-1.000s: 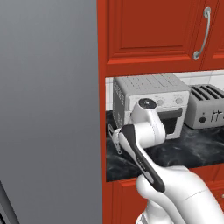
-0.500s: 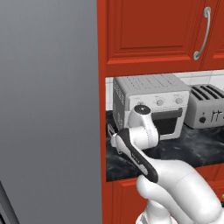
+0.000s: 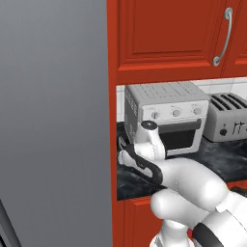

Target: Pick up the tongs from the counter and place them near the plate next to the oven.

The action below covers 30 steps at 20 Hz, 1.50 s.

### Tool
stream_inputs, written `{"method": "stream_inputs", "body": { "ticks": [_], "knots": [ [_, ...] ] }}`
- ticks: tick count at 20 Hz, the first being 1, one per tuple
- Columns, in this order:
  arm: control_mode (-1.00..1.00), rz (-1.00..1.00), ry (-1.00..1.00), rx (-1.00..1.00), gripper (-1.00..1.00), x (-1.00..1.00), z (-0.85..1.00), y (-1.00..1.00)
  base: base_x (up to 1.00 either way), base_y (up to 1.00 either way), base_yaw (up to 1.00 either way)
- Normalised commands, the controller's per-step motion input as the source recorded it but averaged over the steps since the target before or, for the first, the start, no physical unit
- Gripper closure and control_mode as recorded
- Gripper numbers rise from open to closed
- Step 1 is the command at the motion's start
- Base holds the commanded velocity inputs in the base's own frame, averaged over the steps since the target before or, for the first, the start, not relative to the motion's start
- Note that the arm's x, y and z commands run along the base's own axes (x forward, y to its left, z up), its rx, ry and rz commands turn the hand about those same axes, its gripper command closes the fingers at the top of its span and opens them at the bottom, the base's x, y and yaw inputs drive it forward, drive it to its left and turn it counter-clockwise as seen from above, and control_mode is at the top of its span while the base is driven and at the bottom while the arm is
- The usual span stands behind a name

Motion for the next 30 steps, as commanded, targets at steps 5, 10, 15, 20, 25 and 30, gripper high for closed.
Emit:
{"method": "stream_inputs", "body": {
  "ticks": [5, 10, 15, 20, 25, 30],
  "knots": [
    [-1.0, -0.02, 0.02, 0.0, -1.0, 0.33, -0.26, 0.18, 0.0, 0.0, 0.0],
    [-1.0, -0.03, 0.01, 0.0, -1.0, 0.34, -0.25, 0.1, 0.0, 0.0, 0.0],
    [-1.0, -0.05, 0.0, 0.0, -1.0, 0.29, -0.25, 0.0, 0.0, 0.0, 0.0],
    [-1.0, -0.04, 0.0, 0.0, -1.0, 0.25, -0.24, 0.0, 0.0, 0.0, 0.0],
    [-1.0, -0.03, 0.01, 0.0, -1.0, 0.22, -0.26, 0.0, 0.0, 0.0, 0.0],
    [-1.0, -0.02, 0.02, 0.0, -1.0, 0.15, -0.31, 0.0, 0.0, 0.0, 0.0]
  ]
}}
